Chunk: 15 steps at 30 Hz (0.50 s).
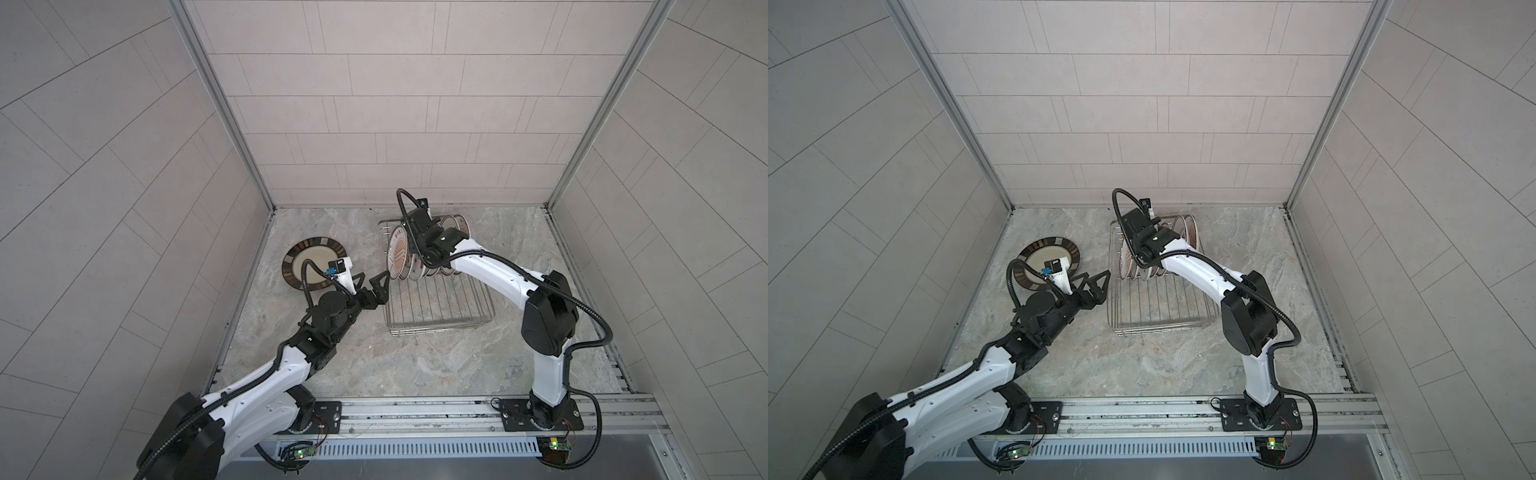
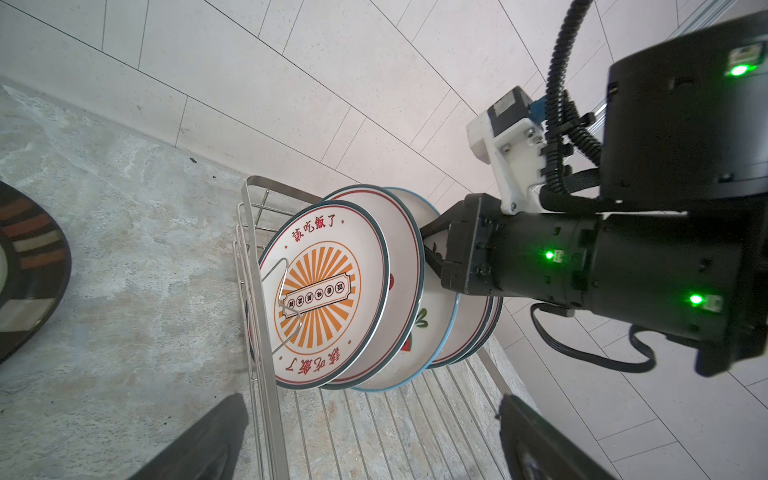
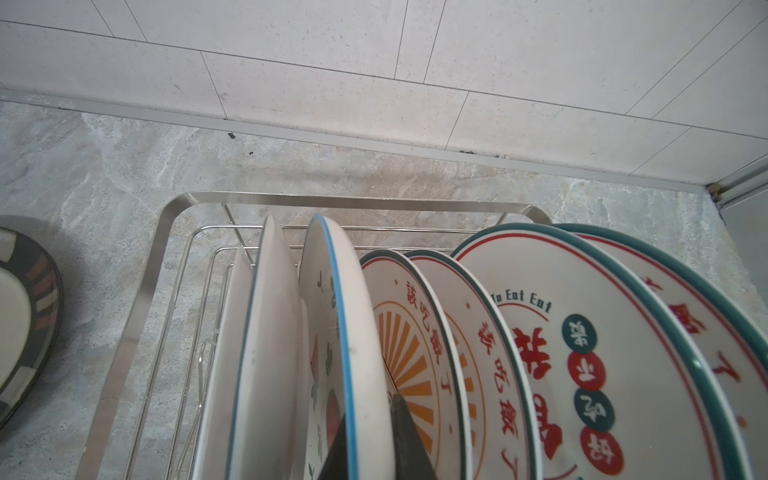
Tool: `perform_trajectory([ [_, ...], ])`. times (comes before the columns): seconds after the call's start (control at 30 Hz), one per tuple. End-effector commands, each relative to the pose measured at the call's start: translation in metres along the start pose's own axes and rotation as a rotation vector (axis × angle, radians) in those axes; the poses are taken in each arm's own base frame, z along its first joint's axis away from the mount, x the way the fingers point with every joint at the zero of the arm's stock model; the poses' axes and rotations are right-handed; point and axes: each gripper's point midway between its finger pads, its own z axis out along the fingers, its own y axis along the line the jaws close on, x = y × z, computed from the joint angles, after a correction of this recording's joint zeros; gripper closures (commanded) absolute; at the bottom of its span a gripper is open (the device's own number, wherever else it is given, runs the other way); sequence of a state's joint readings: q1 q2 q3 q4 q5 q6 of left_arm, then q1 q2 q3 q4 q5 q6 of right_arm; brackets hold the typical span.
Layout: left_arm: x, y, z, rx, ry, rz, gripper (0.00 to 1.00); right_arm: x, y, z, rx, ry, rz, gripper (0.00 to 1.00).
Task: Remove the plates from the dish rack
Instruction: 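Lift the watermelon-print plate up out of the rack with the right gripper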
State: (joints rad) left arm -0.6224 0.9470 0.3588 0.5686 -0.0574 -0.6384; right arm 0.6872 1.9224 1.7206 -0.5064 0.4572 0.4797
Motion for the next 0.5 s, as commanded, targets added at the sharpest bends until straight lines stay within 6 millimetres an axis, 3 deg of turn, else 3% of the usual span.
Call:
perform_trajectory([
  [0.0,-0.003,0.0,-0.002,-0.003,-0.018,-0.011,0.0,-0.049,-0.022,-0.051,0.009,-0.152,0.066,0.89],
  [0.47,-0.004,-0.009,-0.001,0.042,-0.014,-0.039,0.0,-0.056,-0.065,-0.121,-0.043,-0.283,0.119,0.89],
])
